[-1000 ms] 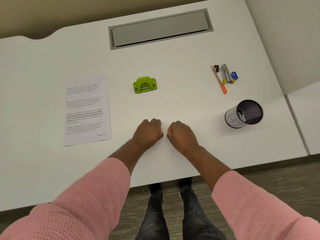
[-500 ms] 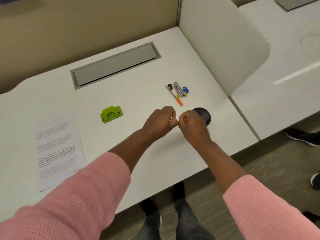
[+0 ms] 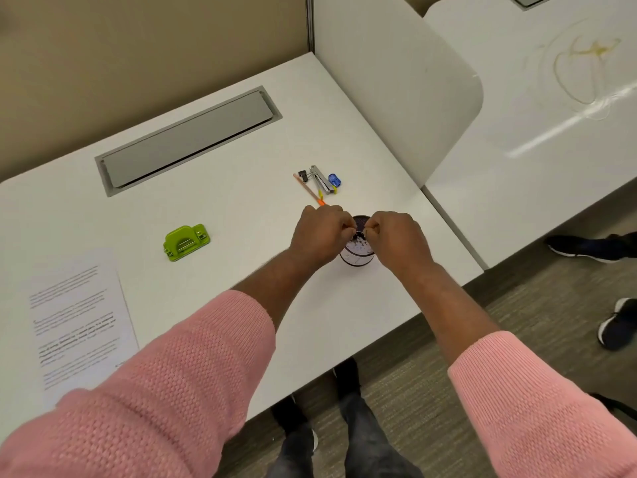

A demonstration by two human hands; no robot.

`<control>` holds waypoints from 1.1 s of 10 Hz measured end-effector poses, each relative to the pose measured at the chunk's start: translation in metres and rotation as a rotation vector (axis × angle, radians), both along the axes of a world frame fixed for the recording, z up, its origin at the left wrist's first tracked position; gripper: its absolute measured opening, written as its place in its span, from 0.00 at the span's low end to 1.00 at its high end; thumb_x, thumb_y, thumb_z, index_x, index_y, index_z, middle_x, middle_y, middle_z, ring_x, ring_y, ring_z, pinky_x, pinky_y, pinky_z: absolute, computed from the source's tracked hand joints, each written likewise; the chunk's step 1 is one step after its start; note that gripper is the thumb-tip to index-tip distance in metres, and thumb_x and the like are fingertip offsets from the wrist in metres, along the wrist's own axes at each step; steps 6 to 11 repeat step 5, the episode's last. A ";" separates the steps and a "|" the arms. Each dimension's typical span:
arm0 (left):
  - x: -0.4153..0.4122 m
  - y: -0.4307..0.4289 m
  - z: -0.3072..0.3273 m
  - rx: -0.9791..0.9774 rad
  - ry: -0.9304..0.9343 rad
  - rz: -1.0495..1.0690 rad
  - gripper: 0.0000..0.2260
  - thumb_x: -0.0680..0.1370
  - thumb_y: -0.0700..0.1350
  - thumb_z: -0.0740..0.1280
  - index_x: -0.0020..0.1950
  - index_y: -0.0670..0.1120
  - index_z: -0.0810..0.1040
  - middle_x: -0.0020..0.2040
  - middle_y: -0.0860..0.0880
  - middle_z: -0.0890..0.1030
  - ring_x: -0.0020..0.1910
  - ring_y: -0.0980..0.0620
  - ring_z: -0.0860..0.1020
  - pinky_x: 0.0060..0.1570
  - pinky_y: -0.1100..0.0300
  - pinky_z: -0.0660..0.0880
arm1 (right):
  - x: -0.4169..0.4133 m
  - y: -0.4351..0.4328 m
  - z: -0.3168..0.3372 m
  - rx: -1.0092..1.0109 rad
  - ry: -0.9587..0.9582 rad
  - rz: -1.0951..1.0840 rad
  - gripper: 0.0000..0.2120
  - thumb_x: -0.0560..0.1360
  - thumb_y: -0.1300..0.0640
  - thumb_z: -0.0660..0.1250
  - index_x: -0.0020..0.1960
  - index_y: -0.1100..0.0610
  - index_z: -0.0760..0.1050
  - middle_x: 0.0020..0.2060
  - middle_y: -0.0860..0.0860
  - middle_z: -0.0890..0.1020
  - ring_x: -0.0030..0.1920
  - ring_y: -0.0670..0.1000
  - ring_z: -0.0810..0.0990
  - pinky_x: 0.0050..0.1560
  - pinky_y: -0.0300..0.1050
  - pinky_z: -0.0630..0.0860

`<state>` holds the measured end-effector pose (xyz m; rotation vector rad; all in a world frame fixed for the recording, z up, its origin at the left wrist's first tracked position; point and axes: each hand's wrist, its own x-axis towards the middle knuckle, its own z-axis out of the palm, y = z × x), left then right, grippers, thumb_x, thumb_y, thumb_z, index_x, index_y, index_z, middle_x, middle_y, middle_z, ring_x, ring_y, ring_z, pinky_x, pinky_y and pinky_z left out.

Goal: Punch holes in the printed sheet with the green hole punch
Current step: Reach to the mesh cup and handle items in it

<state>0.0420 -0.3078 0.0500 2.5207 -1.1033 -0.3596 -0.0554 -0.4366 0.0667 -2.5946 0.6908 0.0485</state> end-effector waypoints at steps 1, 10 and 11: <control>-0.001 0.001 0.000 -0.017 -0.012 0.034 0.05 0.76 0.49 0.68 0.47 0.53 0.84 0.45 0.53 0.82 0.50 0.50 0.78 0.54 0.48 0.69 | 0.001 0.000 0.001 0.017 0.001 -0.011 0.10 0.74 0.62 0.63 0.47 0.56 0.83 0.44 0.52 0.84 0.43 0.56 0.81 0.43 0.47 0.78; -0.036 0.015 -0.002 -0.255 0.052 0.126 0.15 0.74 0.48 0.66 0.61 0.54 0.78 0.54 0.56 0.81 0.56 0.50 0.75 0.56 0.51 0.67 | 0.000 0.018 -0.006 0.009 -0.138 -0.014 0.09 0.76 0.59 0.63 0.49 0.58 0.81 0.44 0.53 0.80 0.43 0.54 0.79 0.42 0.49 0.77; -0.036 0.015 -0.002 -0.255 0.052 0.126 0.15 0.74 0.48 0.66 0.61 0.54 0.78 0.54 0.56 0.81 0.56 0.50 0.75 0.56 0.51 0.67 | 0.000 0.018 -0.006 0.009 -0.138 -0.014 0.09 0.76 0.59 0.63 0.49 0.58 0.81 0.44 0.53 0.80 0.43 0.54 0.79 0.42 0.49 0.77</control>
